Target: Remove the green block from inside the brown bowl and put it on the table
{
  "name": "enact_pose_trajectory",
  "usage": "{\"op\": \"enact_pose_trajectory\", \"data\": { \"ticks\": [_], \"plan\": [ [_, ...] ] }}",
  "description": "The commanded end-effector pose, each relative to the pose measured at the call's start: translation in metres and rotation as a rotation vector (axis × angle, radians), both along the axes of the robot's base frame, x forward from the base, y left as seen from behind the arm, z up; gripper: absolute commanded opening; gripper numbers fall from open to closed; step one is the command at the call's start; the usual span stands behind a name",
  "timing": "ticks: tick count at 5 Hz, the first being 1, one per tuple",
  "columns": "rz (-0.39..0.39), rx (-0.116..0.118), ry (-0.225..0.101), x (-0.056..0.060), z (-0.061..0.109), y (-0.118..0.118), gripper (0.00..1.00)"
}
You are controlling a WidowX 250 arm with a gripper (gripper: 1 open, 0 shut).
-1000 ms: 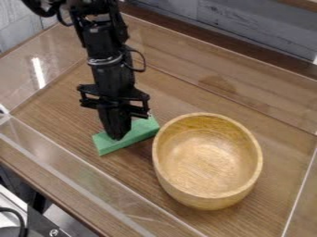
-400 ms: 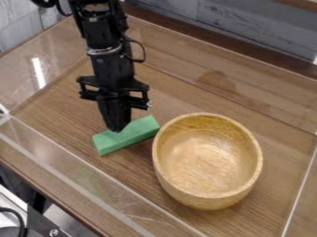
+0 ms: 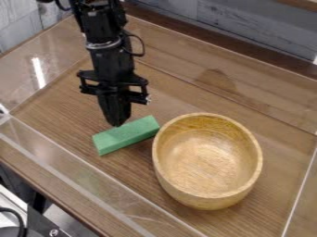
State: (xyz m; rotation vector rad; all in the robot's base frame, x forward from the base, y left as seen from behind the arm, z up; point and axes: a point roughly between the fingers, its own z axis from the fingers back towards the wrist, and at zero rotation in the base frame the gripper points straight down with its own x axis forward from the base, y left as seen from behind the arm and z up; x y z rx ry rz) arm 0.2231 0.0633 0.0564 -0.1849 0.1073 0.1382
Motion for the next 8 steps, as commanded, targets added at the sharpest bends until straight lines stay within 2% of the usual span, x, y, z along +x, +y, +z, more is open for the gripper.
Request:
{"op": "enact_pose_trajectory", "data": {
  "ticks": [1,5,8],
  "plan": [
    [0.009,0.014,-0.054,0.011,0.012,0.008,1.00],
    [-0.020,-0.004,-0.080,0.026,0.024,0.010,1.00],
    [-0.078,-0.030,-0.133,0.048,0.055,-0.007,1.00]
  ]
}}
